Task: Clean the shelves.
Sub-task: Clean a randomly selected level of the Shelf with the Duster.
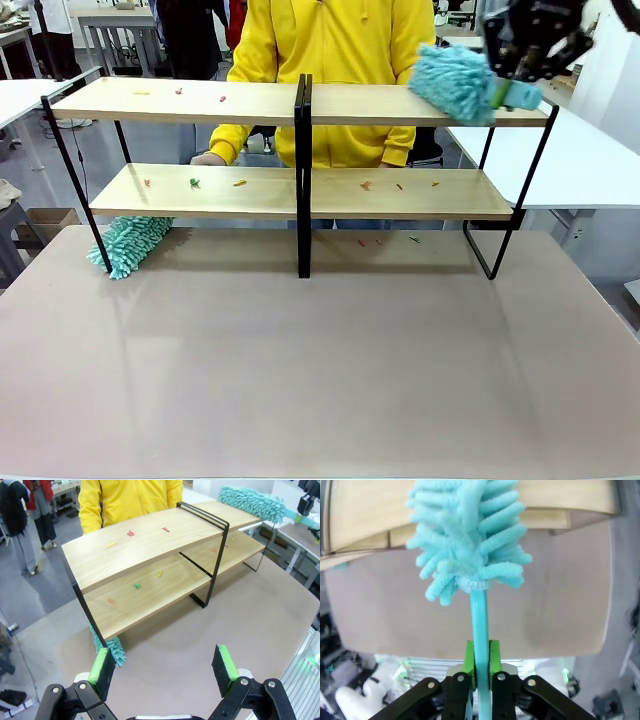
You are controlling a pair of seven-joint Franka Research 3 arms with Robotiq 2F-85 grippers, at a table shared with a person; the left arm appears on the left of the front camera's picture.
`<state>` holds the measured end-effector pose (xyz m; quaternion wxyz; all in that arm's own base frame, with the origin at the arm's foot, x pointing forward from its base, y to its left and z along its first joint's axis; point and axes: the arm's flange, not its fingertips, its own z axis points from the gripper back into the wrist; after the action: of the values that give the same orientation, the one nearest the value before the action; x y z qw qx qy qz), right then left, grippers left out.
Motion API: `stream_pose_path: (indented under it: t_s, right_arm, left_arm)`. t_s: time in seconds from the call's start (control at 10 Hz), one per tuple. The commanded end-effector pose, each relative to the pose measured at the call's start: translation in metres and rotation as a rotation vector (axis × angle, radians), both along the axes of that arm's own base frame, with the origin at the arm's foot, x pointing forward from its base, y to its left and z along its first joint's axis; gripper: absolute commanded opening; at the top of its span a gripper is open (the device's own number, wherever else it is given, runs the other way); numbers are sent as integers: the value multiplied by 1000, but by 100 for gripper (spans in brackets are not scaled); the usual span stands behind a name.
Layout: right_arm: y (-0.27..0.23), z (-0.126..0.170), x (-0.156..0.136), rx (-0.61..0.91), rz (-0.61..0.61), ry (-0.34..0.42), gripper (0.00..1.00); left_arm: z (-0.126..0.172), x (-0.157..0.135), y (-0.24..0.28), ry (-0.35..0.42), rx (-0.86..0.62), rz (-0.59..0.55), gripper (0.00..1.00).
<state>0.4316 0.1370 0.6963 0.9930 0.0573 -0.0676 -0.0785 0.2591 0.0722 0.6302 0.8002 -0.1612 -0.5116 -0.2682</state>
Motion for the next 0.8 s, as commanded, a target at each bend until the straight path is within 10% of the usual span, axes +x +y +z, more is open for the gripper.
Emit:
stream_pose_path:
  t_s: [0.0, 0.2, 0.4, 0.7]
  right_arm:
    - [-39, 11, -5, -58, -198, 18, 12]
    - [-87, 23, -15, -136, -360, -71, 12]
    - [-78, 45, -39, 223, 149, -433, 12]
    - [-93, 39, -38, 582, 362, -379, 12]
  left_arm:
    - [0, 1, -1, -7, -5, -2, 100]
    - [0, 1, -1, -7, -5, -2, 100]
    - [0, 1, -1, -7, -5, -2, 100]
    - [0, 1, -1, -7, -5, -2, 100]
